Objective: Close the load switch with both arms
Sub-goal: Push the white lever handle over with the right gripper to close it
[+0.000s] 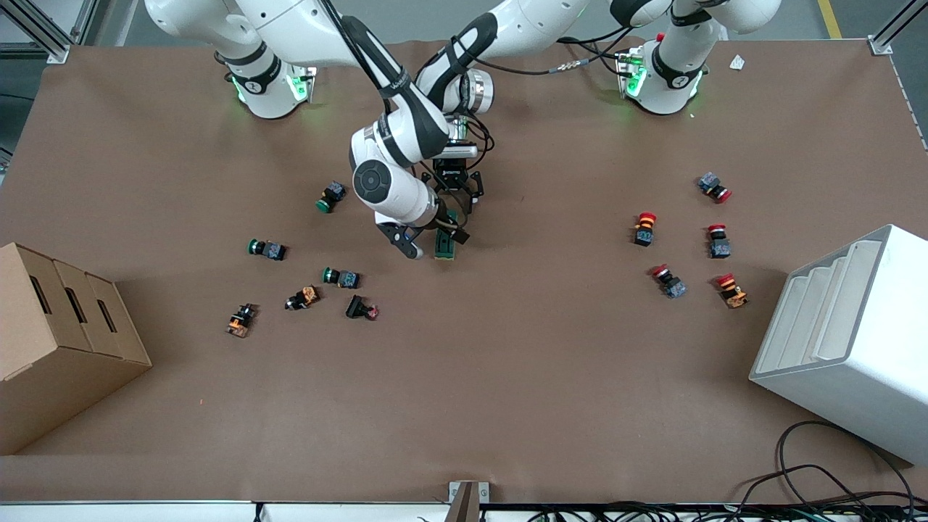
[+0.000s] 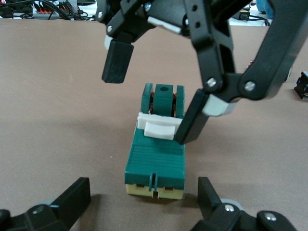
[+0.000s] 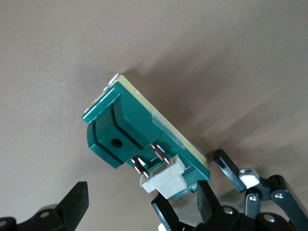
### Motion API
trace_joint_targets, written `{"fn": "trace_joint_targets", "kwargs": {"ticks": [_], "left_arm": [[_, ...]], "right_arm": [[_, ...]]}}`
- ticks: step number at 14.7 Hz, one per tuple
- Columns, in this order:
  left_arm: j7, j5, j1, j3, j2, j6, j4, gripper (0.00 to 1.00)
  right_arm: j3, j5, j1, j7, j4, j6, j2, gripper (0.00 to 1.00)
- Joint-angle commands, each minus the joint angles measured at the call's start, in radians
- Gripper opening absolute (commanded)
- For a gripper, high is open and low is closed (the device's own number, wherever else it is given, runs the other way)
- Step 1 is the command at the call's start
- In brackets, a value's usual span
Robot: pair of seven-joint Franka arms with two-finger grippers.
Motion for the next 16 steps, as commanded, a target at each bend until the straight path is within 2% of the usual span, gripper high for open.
{"fn": "trace_joint_targets", "kwargs": {"ticks": [1, 11, 16], "left_arm": [[-0.036, 0.003, -0.002, 0.006, 0.058, 0.030, 0.009, 0.98], [-0.036, 0.005, -0.002, 0.006, 0.058, 0.028, 0.009, 0.99], [-0.038, 0.005, -0.002, 0.006, 0.058, 0.028, 0.009, 0.99]], "right_arm": [[-0.001, 0.041, 0.035, -0.023, 0.012, 0.059, 0.039, 1.00], [-0.004, 0.040, -0.013, -0.028, 0.113, 0.045, 0.059, 1.00], [-0.004, 0.035, -0.056, -0.034, 0.170, -0.033, 0.062, 1.00]]}}
